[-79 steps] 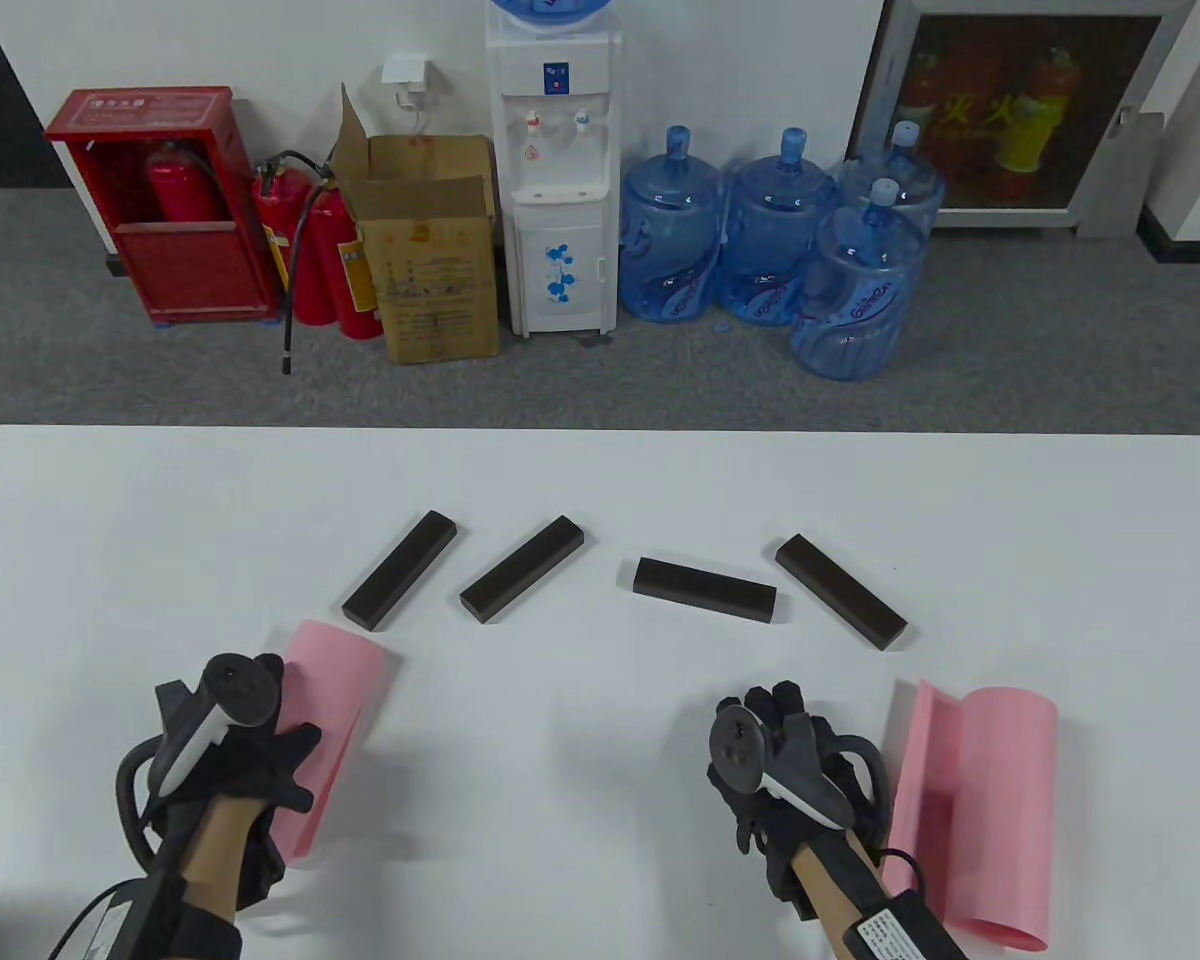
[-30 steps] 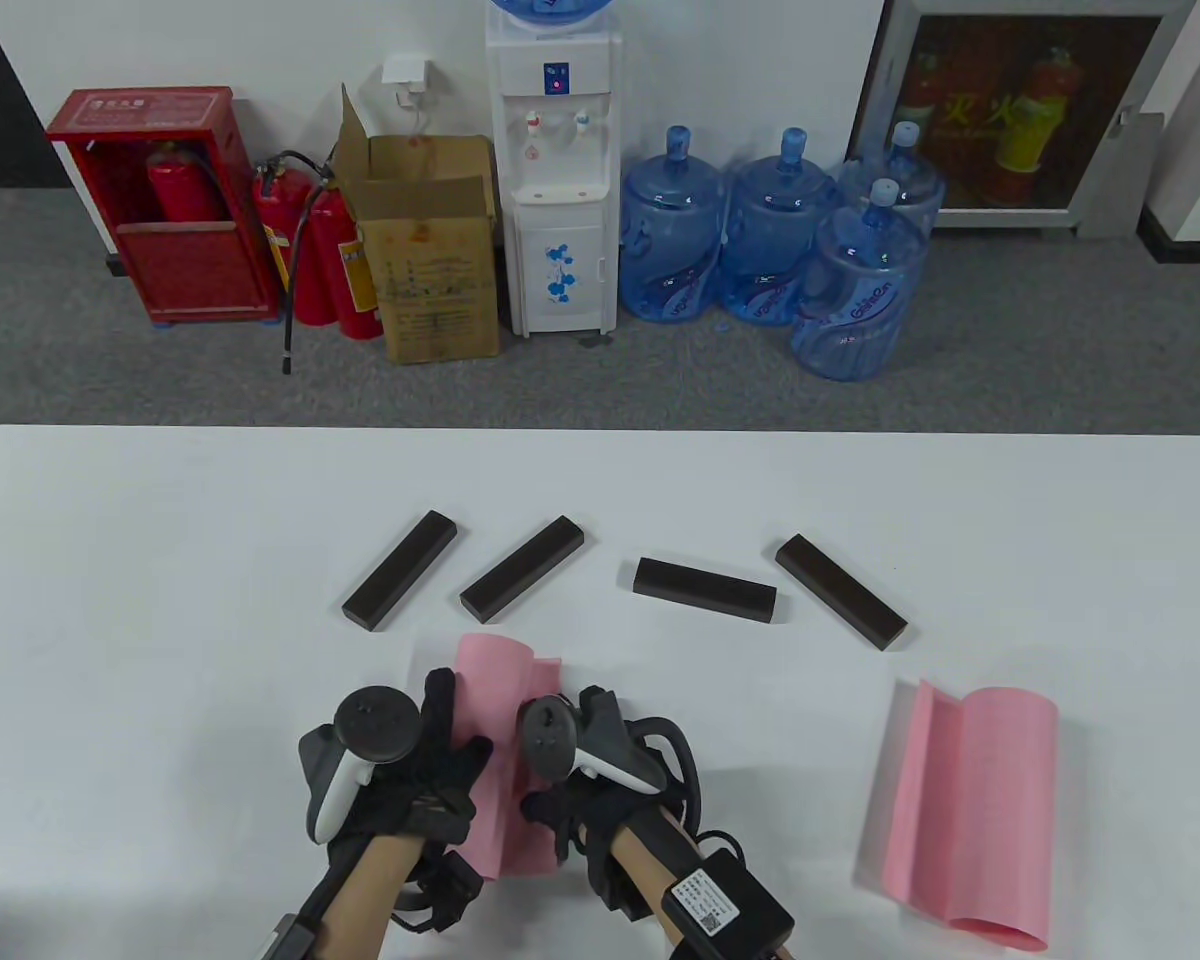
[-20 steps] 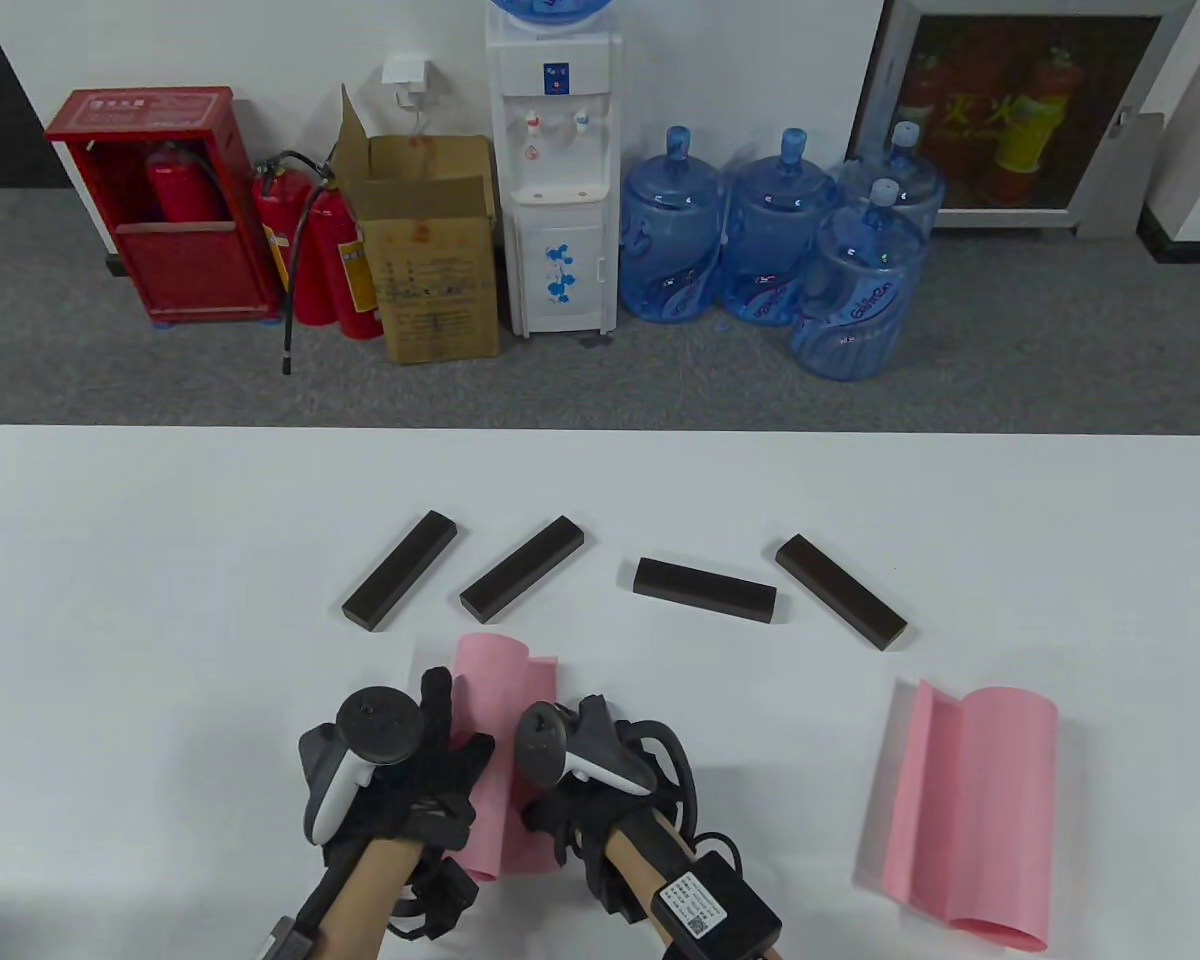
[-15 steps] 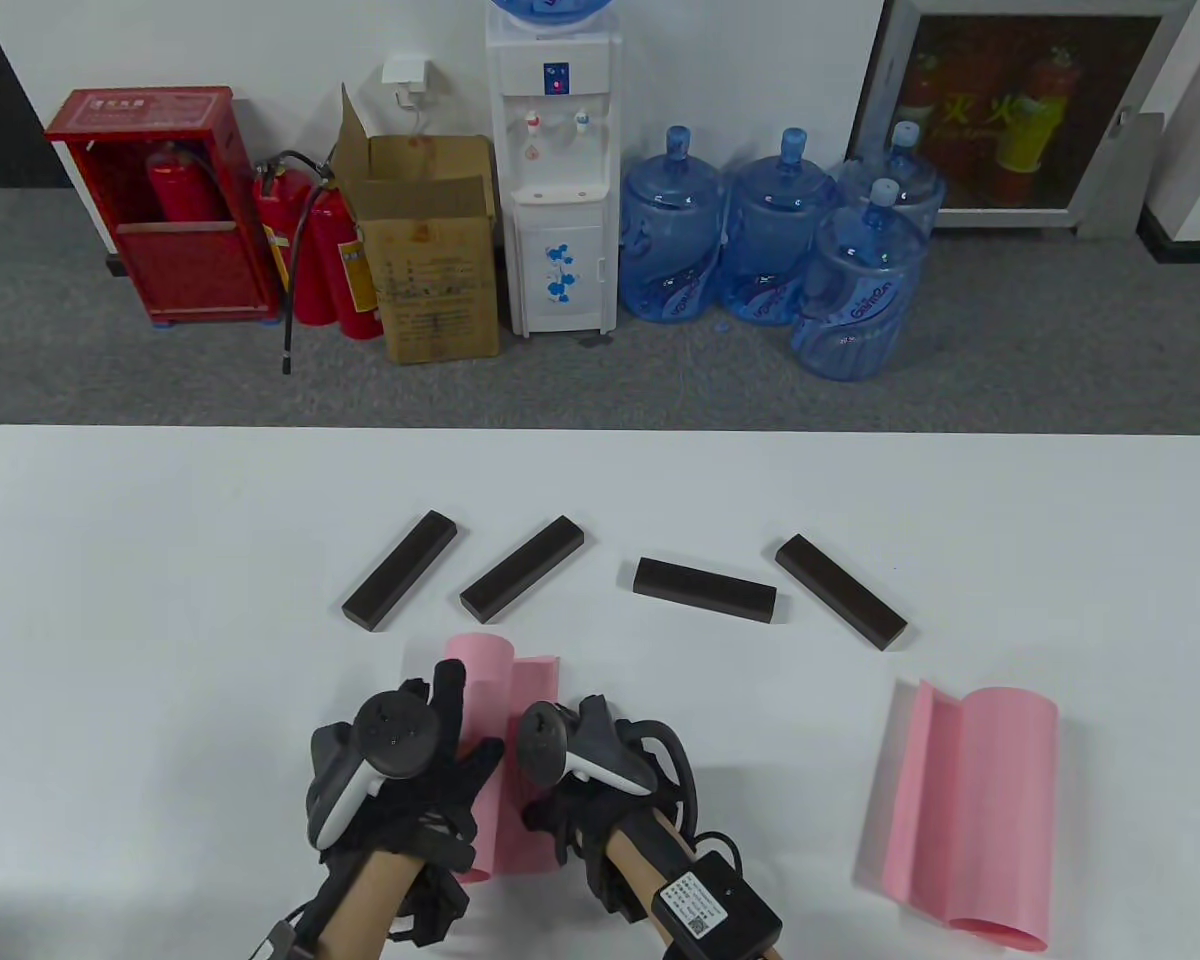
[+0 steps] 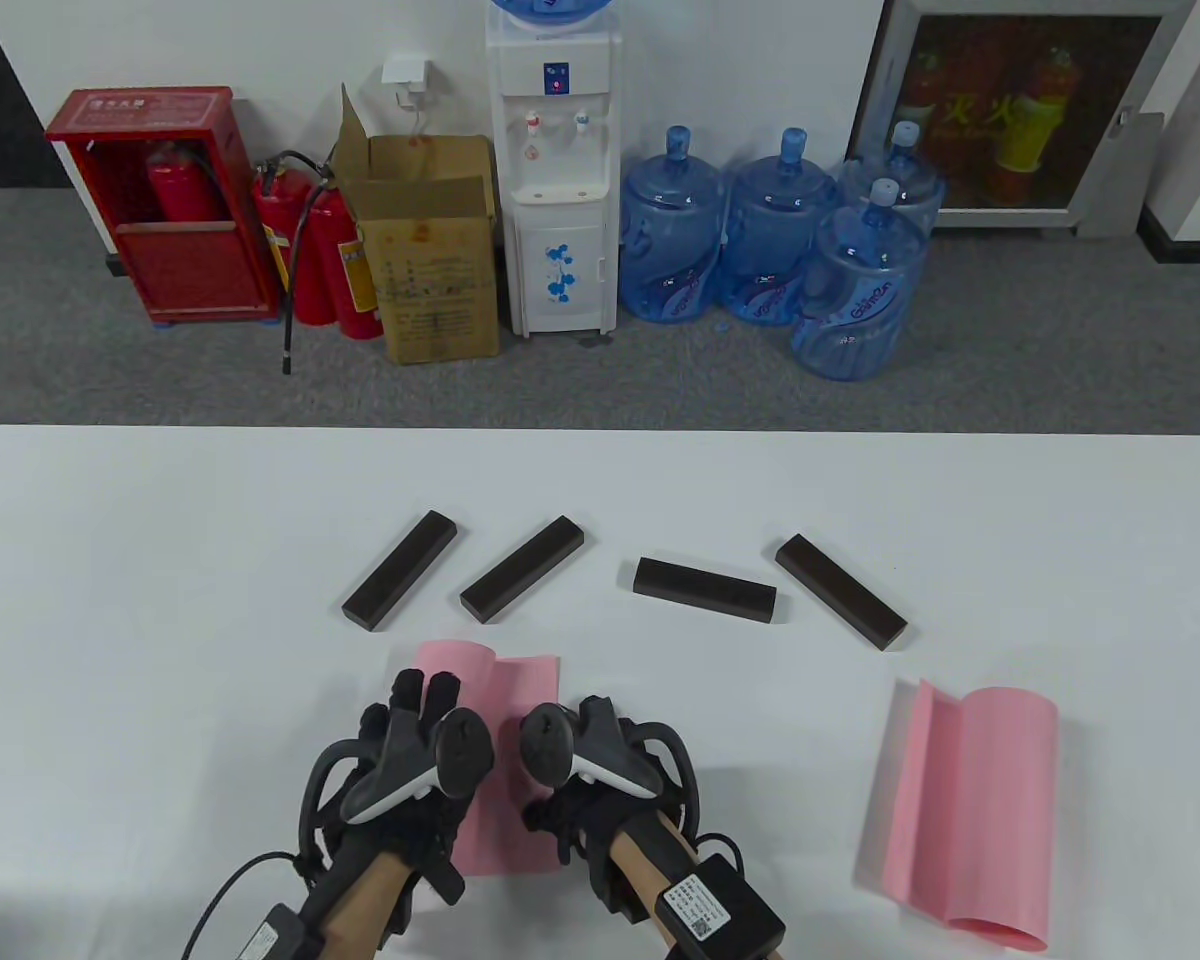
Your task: Unroll papers and secure with paperweights
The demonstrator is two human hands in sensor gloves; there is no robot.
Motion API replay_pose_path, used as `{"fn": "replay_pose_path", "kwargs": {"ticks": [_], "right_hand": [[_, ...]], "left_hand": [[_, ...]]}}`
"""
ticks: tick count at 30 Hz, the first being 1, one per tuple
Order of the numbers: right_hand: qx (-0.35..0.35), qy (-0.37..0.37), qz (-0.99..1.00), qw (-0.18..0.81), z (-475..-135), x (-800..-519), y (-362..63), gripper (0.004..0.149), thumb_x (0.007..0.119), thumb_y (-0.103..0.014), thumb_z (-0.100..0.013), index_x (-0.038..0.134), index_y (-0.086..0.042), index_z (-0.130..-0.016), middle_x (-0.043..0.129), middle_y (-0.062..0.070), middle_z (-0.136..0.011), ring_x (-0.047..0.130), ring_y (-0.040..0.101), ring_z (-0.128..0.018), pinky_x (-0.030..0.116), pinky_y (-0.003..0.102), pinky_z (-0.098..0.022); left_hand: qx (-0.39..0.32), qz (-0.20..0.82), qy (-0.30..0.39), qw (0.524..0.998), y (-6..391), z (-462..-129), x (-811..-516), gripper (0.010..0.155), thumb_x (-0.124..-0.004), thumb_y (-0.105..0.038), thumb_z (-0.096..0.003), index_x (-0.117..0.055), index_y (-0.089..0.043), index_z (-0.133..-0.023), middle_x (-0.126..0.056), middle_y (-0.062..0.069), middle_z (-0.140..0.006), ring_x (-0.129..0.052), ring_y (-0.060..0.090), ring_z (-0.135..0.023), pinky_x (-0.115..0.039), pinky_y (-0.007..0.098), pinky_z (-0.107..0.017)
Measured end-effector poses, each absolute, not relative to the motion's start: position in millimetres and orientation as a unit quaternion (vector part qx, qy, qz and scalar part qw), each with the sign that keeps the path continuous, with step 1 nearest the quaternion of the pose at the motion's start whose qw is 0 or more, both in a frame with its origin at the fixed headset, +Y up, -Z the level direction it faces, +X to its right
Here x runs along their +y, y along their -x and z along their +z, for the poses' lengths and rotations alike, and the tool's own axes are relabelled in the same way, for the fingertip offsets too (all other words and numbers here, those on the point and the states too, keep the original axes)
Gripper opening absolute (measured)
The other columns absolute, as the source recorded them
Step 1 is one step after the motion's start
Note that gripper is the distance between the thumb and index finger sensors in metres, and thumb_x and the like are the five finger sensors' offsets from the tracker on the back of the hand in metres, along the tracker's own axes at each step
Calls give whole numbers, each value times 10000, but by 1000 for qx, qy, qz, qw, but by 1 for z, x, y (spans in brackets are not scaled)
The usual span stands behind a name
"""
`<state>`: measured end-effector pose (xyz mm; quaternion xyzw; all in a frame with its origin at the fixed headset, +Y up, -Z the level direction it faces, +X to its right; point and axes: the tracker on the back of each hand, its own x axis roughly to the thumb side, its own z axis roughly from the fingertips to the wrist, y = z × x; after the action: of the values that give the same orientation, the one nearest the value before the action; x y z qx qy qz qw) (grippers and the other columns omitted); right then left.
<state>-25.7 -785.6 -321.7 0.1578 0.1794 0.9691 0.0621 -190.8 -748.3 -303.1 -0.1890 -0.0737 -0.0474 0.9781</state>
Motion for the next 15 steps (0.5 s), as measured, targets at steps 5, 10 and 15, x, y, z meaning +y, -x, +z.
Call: {"fn": "replay_pose_path", "kwargs": {"ticks": [5,10,15], "right_hand": [[179,-158,969,62,-322,-785,25,853,796,-539,-371,368,-305,-1071,367,-24,-1110,330,372,-1054,381,602,-735],[177,-157,970,62,-322,-786,24,852,793,-545,-368,370,-312,-1070,368,-33,-1109,329,365,-1055,379,602,-736],[177,-157,970,60,-321,-785,24,849,791,-545,-368,372,-316,-1069,369,-36,-1110,328,365,-1057,380,609,-735]], "left_hand": [[-45,-108,193,974,208,-313,-745,466,-707,-472,-525,-747,-433,-988,-98,31,-1258,31,435,-1118,-143,656,-806],[-22,-107,199,974,233,-320,-747,449,-714,-485,-515,-779,-413,-953,-122,35,-1261,6,438,-1125,-165,662,-807],[5,-70,209,975,271,-326,-752,442,-713,-499,-511,-770,-428,-943,-129,41,-1260,-21,446,-1129,-177,666,-805]]}}
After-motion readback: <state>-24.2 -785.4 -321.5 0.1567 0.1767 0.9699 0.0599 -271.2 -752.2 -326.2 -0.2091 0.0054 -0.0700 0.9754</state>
